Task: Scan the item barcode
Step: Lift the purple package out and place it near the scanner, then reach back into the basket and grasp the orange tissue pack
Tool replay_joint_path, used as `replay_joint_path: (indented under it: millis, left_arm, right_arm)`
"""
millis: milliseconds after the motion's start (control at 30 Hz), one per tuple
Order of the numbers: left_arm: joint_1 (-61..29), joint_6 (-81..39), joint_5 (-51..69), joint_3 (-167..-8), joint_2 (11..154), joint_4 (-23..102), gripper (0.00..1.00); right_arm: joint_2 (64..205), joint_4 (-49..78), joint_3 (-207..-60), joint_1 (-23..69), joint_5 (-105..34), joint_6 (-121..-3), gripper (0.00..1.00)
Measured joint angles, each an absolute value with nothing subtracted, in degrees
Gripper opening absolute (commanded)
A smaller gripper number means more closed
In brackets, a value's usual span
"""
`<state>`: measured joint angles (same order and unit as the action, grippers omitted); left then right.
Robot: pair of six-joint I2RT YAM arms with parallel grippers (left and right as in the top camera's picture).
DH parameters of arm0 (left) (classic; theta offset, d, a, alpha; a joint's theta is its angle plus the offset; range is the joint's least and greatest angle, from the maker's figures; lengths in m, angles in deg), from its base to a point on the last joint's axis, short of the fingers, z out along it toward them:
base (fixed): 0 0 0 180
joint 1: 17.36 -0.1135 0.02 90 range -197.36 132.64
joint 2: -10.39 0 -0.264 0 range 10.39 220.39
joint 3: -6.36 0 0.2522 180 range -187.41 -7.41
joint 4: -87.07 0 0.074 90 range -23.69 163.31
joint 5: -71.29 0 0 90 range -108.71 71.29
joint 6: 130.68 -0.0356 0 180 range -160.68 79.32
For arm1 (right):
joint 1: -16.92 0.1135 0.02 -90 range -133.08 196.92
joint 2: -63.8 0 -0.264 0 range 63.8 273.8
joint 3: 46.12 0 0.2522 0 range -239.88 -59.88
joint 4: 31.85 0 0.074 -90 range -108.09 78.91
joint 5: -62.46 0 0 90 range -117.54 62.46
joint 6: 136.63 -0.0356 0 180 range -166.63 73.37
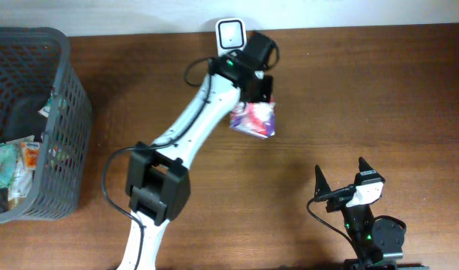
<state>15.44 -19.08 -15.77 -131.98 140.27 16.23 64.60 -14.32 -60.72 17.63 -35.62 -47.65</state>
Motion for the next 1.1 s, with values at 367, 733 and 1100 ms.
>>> replay_joint_path:
  millis: [367, 733, 1100]
  left_arm:
    - [3.3, -19.8, -16.7, -161.6, 139.5, -4.0, 0.99]
    - [-32.5, -19.7, -23.1, -173.0, 127.4, -17.7, 0.99]
    - [-47.9, -15.2, -26.7, -161.4, 129.6, -23.1, 0.99]
  right_arm:
    - [64.6, -14.3, -60.7, 17.6, -35.6, -47.6, 0.99]
    - [64.6, -14.3, -60.7, 17.6, -35.6, -47.6, 0.98]
    - [64.6, -14.3, -60.7, 17.6, -35.6, -47.6, 0.99]
